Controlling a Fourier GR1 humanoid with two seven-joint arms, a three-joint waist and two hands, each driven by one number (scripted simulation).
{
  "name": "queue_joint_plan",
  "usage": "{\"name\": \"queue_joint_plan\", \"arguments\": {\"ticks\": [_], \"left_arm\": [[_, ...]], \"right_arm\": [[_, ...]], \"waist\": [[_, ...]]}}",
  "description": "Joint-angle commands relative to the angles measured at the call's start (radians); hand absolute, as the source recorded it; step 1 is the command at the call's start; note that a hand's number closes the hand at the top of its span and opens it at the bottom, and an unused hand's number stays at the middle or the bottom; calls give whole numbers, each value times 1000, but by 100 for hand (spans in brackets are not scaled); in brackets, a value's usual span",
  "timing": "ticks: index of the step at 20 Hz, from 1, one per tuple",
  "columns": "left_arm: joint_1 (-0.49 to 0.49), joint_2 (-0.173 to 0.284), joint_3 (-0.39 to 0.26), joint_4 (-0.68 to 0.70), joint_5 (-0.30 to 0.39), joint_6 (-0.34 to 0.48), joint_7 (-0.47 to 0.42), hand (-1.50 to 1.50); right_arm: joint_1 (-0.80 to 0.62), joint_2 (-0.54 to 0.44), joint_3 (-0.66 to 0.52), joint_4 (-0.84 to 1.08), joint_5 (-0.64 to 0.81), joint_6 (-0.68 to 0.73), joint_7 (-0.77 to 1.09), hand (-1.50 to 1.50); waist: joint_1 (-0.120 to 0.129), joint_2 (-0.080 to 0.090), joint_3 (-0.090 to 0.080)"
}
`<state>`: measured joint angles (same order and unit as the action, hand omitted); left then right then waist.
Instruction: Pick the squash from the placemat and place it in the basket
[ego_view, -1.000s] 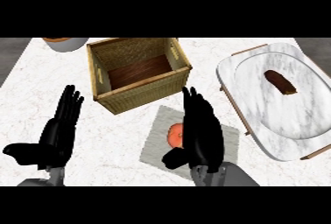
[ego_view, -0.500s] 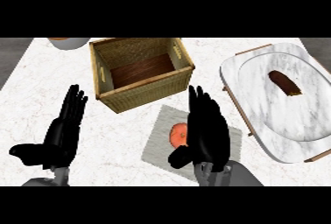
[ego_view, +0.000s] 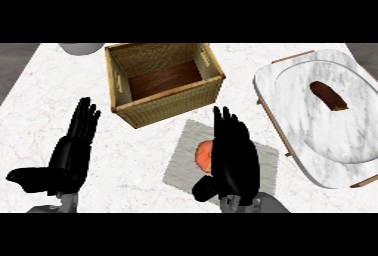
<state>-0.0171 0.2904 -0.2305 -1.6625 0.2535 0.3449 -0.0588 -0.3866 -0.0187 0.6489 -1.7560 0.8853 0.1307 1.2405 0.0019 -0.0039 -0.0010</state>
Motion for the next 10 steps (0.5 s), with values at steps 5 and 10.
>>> {"name": "queue_joint_plan", "arguments": {"ticks": [5,10], "left_arm": [[-31,5,38,19,1,-23,16,0],[-34,-27,17,51,-30,-27,-21,0]], "right_arm": [[35,18,27,100,76,-66,145,-150],[-47,18,33,102,43,-35,205,-150]], "waist": [[3,4,0],[6,4,0]]}}
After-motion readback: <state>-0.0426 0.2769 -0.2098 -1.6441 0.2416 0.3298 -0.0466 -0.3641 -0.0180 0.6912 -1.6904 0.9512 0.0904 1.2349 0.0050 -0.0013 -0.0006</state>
